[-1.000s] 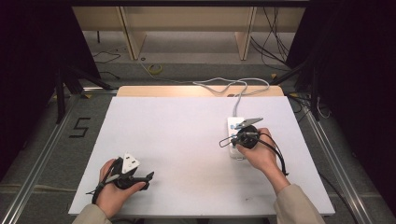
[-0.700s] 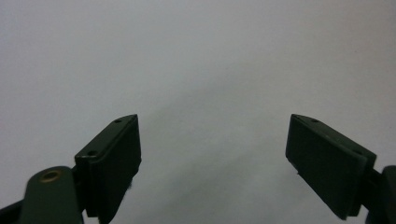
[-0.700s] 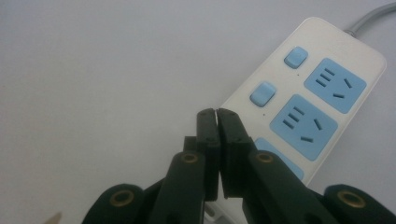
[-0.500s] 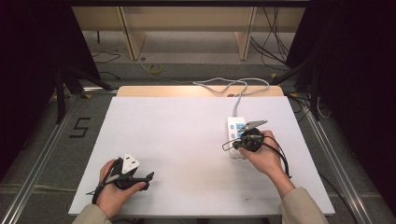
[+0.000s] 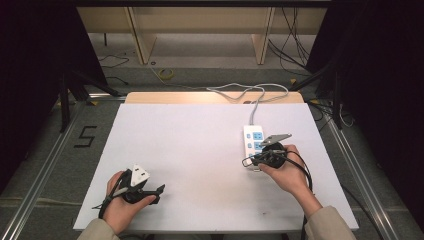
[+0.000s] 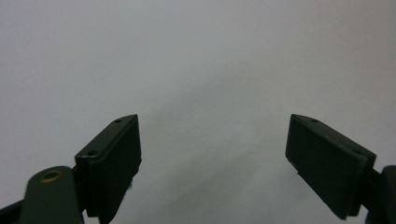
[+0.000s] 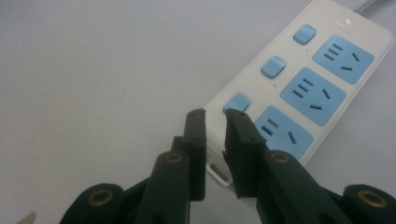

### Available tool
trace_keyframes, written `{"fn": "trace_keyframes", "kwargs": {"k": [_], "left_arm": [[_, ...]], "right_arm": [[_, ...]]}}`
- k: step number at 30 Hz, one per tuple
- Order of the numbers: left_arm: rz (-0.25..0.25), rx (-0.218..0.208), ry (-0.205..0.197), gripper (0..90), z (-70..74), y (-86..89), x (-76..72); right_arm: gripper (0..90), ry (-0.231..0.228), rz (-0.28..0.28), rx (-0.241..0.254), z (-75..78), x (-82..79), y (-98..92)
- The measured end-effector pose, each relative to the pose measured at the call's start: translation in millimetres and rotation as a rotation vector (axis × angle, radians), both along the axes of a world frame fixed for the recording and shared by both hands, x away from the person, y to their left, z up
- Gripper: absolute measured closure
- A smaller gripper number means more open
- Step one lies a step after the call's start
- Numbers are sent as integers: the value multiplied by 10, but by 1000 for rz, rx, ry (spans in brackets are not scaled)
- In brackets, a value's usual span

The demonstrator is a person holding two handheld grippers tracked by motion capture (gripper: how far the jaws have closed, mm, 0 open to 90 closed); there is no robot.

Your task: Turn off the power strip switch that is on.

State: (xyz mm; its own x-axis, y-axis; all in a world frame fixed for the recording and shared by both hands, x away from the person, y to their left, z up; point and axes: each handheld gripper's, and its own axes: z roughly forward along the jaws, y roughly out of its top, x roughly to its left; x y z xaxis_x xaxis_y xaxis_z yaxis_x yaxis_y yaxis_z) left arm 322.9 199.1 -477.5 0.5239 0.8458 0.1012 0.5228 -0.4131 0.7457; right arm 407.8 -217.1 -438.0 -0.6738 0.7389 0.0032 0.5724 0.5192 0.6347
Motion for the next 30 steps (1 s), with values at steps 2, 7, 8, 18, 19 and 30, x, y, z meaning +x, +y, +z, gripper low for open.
{"fn": "trace_keyframes", "kwargs": {"k": [2,7,8,18,19,30], "left_arm": [[0,-1,1,180,0,1,0],[1,-1,1,180,0,4,-1],[1,-2,2,180,-1,3,-1],[1,-3,2,180,-1,7,-4],[1,-2,2,180,0,7,-4],[2,-1,3,179,-2,10,-5]], "right_arm": [[779,3,-2,2,1,-22,-20],[759,-1,-1,5,12,-76,-78],[753,-1,-1,4,15,-87,-88],[682,-4,-7,16,-43,-187,-188],[672,-4,-6,17,-52,-198,-197],[571,-35,-7,24,-96,-303,-286]]}}
